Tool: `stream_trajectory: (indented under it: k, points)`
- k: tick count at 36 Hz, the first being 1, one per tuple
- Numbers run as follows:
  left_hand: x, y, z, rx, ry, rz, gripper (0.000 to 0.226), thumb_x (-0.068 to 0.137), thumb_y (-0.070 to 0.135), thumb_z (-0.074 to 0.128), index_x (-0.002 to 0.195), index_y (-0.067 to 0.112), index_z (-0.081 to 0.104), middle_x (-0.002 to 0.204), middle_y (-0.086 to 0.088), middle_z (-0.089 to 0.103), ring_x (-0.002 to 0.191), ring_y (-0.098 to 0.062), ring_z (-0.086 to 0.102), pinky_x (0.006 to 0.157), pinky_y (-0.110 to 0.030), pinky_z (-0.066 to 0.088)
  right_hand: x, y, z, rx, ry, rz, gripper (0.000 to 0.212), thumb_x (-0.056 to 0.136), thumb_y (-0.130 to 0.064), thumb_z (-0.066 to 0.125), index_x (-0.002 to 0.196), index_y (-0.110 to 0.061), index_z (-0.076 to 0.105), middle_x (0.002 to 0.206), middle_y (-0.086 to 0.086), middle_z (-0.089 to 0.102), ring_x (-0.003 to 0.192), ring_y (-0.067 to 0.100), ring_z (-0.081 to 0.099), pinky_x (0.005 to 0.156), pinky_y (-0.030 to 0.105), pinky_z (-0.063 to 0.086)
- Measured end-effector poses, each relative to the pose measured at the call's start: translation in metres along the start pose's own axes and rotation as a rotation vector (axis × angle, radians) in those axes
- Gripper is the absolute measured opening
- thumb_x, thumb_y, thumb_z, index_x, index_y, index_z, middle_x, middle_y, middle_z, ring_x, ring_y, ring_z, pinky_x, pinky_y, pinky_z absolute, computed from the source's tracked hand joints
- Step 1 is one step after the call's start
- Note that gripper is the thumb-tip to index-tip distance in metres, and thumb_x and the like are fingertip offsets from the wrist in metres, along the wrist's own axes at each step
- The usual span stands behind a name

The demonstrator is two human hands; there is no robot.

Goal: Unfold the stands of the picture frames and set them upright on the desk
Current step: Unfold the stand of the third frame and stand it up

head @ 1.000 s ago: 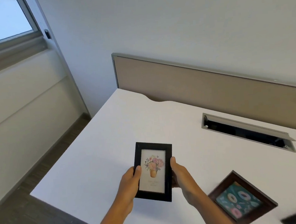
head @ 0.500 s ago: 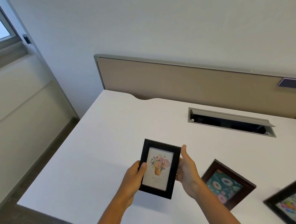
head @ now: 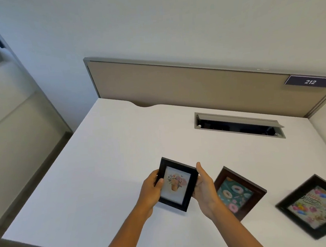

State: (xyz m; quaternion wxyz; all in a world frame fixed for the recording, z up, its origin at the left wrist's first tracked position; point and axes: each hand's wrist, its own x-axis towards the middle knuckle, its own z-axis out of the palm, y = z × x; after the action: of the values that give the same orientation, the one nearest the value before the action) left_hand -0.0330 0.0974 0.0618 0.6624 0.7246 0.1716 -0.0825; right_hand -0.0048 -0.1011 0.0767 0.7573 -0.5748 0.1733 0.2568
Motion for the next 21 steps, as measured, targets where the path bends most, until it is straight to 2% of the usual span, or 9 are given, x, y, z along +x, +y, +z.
stream_trajectory:
  k: [3,8,13,17,21]
  points:
    - [0.006,-0.003,0.005,0.019,0.004,-0.011,0.029,0.109,0.019,0.049,0.133,0.031,0.057,0.124,0.009,0.069,0.114,-0.008,0.066,0.082,-0.022,0.060,0.001,0.004,-0.003,-0.007,0.016,-0.001,0.072,0.101,-0.076,0.051,0.138,-0.020,0.076,0.133,0.008,0.081,0.126,0.025,0.076,0.114,0.050,0.052]
    - [0.015,-0.005,0.008,0.068,0.019,-0.004,0.030,0.109,0.018,0.049,0.135,0.032,0.054,0.122,0.013,0.065,0.109,0.000,0.061,0.071,-0.011,0.054,0.002,0.005,0.000,-0.038,0.046,0.000,0.065,0.102,-0.072,0.054,0.137,-0.023,0.076,0.131,0.002,0.082,0.126,0.021,0.076,0.119,0.051,0.048]
    - [0.022,-0.008,0.008,0.085,0.033,-0.004,0.028,0.109,0.016,0.048,0.128,0.036,0.053,0.113,0.025,0.062,0.106,0.001,0.061,0.066,-0.011,0.053,0.002,0.009,0.003,-0.053,0.079,-0.011,0.062,0.092,-0.074,0.060,0.128,-0.027,0.080,0.127,-0.003,0.084,0.117,0.013,0.078,0.106,0.043,0.051]
    - [0.025,-0.008,0.007,0.083,0.030,0.004,0.028,0.109,0.015,0.047,0.127,0.035,0.054,0.114,0.019,0.065,0.108,-0.002,0.062,0.072,-0.014,0.053,0.003,0.013,0.004,-0.050,0.083,-0.017,0.066,0.087,-0.076,0.063,0.128,-0.027,0.079,0.126,-0.003,0.084,0.113,0.011,0.079,0.102,0.041,0.051]
    - [0.027,-0.010,0.007,0.087,0.025,0.004,0.028,0.109,0.015,0.048,0.130,0.031,0.055,0.117,0.015,0.064,0.106,-0.001,0.061,0.073,-0.014,0.053,0.003,0.013,0.003,-0.070,0.075,-0.017,0.072,0.085,-0.078,0.062,0.131,-0.026,0.077,0.127,-0.003,0.084,0.117,0.014,0.078,0.107,0.045,0.051]
